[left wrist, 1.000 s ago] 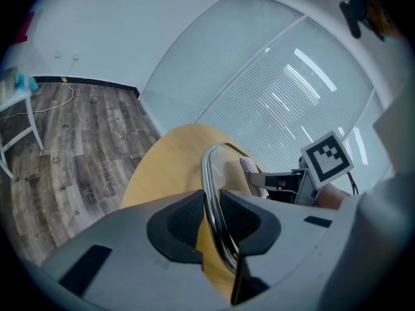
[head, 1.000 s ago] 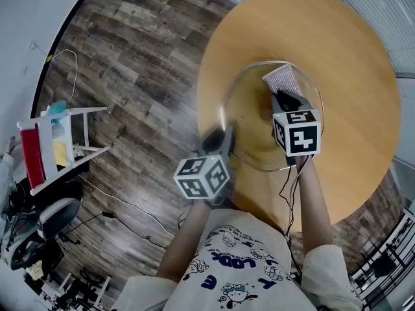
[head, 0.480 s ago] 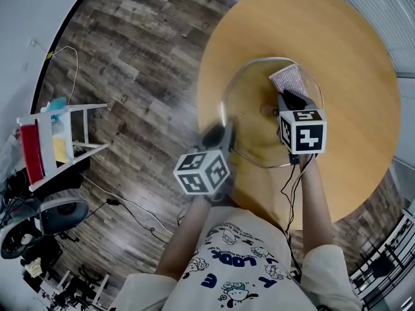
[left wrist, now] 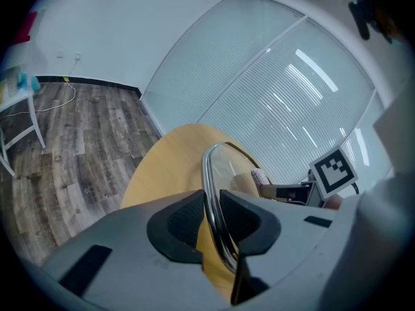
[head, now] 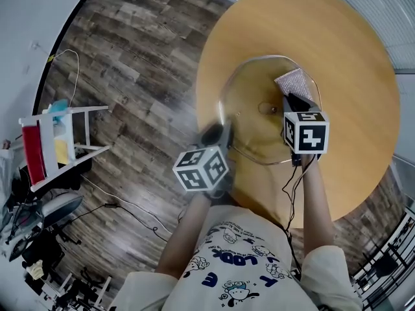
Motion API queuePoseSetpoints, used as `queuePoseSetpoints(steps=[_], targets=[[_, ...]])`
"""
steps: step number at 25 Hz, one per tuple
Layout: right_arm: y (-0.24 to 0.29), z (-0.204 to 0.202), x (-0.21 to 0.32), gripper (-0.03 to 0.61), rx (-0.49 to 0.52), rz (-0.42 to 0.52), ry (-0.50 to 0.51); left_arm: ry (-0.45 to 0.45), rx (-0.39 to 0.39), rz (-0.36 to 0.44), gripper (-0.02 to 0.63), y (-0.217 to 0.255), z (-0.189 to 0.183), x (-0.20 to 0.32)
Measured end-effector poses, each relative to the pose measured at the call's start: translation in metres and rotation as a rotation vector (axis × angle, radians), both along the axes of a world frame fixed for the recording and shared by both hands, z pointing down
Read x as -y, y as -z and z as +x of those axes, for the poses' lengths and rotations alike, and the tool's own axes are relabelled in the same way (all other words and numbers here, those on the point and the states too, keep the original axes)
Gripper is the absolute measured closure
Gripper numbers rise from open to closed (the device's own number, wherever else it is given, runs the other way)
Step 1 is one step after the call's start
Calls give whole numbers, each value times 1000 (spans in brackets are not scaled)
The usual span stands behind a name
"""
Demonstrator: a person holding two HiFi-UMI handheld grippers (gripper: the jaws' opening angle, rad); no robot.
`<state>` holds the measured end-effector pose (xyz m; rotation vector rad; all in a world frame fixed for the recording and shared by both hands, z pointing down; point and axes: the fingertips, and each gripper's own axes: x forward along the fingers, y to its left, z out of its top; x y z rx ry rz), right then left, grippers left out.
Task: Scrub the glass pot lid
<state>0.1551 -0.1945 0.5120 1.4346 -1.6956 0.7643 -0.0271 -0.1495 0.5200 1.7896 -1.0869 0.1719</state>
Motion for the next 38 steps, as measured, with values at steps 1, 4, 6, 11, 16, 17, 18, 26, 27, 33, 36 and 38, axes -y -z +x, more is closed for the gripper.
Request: queuePoseSetpoints(steps=[1,4,6,11,16,17,18,26,27,33,36,38], targets=[[0,1,-1,523,0,0,-7,0,1,0,531,0,-1,0],[0,6,-5,523,2,-4,-29,-1,4,-2,531,-1,-2,1],[0,8,-8,523,2,-6,-43,-2,4,-3,531,-1,-2,1],[-1,15,-14,523,5,-12,-76,8,-2,-8,531,-2,-2,2],[1,18,-19,523,16,-17,-97,13,-4,-11,531,-2,-1,0],[1,18,-20,523,16,-18,-100,14,-5,-12,531,-2,-1,-1],[1,17,-21,523,17,-19,-103,15,-6,-12,531,-2,-1,-1],[-1,16,-32,523,27,-33,-119,25,-6,-17,531,-4,-1,-4],[0,15,-34,523,27,-34,-121,25,-7,-16,531,-3,-1,-4],[0,9,-43,523,39,-38,-125,29,-9,-14,531,-3,-3,-3],[-2,7,-47,523,50,-46,-126,37,-11,-17,534,-4,-2,-4],[-3,6,-51,523,62,-54,-132,44,-17,-22,534,-5,-1,-5]])
